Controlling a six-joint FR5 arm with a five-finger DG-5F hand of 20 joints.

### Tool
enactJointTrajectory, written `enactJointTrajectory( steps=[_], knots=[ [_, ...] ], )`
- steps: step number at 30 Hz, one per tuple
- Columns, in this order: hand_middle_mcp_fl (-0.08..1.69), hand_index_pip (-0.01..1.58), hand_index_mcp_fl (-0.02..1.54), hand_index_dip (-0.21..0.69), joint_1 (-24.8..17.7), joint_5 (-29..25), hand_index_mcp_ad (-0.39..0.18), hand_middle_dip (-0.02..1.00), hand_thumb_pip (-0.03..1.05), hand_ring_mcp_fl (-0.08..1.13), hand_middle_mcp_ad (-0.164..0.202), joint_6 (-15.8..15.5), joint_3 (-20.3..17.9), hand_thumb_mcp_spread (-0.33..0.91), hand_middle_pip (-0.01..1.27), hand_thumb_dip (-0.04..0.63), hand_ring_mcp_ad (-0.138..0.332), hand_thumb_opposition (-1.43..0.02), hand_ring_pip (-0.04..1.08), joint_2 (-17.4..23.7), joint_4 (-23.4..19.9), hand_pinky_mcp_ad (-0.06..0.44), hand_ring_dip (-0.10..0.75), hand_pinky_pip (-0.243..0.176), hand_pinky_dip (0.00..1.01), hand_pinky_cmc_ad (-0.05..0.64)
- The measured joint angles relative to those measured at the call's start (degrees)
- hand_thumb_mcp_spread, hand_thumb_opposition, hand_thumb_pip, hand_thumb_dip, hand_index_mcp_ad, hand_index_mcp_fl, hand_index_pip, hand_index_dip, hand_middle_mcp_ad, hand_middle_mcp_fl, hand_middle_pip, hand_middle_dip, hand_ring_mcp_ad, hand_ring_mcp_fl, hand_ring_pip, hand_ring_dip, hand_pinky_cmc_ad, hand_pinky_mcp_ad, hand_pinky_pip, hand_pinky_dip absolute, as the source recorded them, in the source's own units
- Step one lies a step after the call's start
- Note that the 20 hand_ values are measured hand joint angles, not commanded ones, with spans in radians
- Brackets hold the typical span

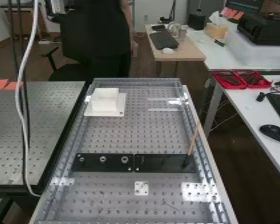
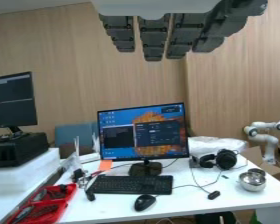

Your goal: Grab the drill bit and place it in the clear container

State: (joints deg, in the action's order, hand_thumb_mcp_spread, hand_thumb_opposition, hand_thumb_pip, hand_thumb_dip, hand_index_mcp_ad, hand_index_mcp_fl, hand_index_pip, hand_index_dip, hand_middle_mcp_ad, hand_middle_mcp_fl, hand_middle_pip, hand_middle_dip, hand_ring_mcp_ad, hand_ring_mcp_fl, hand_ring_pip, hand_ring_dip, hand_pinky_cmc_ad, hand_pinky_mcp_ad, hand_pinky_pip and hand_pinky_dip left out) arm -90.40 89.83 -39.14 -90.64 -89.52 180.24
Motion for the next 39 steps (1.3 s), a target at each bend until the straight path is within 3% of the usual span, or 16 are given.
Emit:
enactJointTrajectory(
  steps=[2,4,6,11,13,15,19,24,25,34,39],
  knots=[
    [0.02,0.02,-0.01,0.017,0.01,-0.44,-0.007,0.04,0.0,0.03,0.075,0.08,-0.23,-0.01,0.02,0.012,0.052,0.0,0.01,0.0,-0.15,0.035,-0.016,-0.01,0.02,-0.007],
    [0.02,0.02,-0.01,0.017,0.1,-0.92,0.026,0.04,0.03,0.02,0.065,0.46,-0.77,-0.01,0.02,0.005,0.042,0.0,0.01,-0.06,-0.57,0.019,-0.016,-0.01,0.02,-0.035],
    [0.02,0.02,-0.01,0.017,0.2,-1.16,0.065,0.04,0.1,0.02,0.066,0.81,-1.3,0.05,0.06,0.01,0.047,-0.15,0.02,-0.12,-1.03,0.035,-0.016,-0.01,0.02,-0.037],
    [0.02,0.05,-0.01,0.0,0.27,-2.62,0.073,0.03,0.11,0.03,0.075,1.17,-3.39,0.12,0.11,0.012,0.161,-0.49,0.08,-0.46,-2.88,0.136,-0.023,-0.044,0.11,0.127],
    [0.03,0.07,-0.01,0.0,0.34,-3.74,0.099,0.04,0.11,0.03,0.108,1.7,-4.83,0.13,0.14,0.012,0.211,-0.57,0.08,-0.94,-4.24,0.185,-0.024,-0.047,0.12,0.183],
    [0.03,0.08,0.0,0.0,0.47,-4.08,0.124,0.03,0.11,0.03,0.126,2.37,-5.79,0.14,0.14,0.012,0.234,-0.64,0.09,-1.36,-5.17,0.197,-0.033,-0.061,0.14,0.213],
    [0.03,0.08,0.0,0.0,0.62,-6.43,0.126,0.04,0.11,0.07,0.136,4.12,-8.08,0.13,0.15,0.012,0.246,-0.66,0.09,-2.17,-7.33,0.216,-0.033,-0.105,0.15,0.255],
    [0.03,0.09,-0.01,0.0,1.08,-9.21,0.152,0.03,0.11,0.08,0.157,6.25,-10.9,0.14,0.16,0.012,0.264,-0.71,0.09,-3.26,-10.41,0.23,-0.033,-0.103,0.17,0.267],
    [0.03,0.09,-0.01,0.0,1.17,-9.33,0.152,0.03,0.11,0.08,0.157,6.51,-11.38,0.14,0.16,0.012,0.262,-0.71,0.09,-3.58,-11.07,0.23,-0.033,-0.122,0.16,0.265],
    [0.04,0.1,0.0,0.0,2.29,-13.92,0.152,0.04,0.16,0.08,0.157,10.19,-15.6,0.22,0.16,0.012,0.265,-0.7,0.09,-8.23,-18.53,0.23,-0.033,-0.12,0.17,0.267],
    [0.04,0.1,0.0,0.028,2.76,-16.8,0.141,0.04,0.22,0.06,0.157,12.47,-16.99,0.28,0.16,0.016,0.269,-0.71,0.09,-11.19,-22.65,0.23,-0.033,-0.124,0.17,0.232]
  ],
)
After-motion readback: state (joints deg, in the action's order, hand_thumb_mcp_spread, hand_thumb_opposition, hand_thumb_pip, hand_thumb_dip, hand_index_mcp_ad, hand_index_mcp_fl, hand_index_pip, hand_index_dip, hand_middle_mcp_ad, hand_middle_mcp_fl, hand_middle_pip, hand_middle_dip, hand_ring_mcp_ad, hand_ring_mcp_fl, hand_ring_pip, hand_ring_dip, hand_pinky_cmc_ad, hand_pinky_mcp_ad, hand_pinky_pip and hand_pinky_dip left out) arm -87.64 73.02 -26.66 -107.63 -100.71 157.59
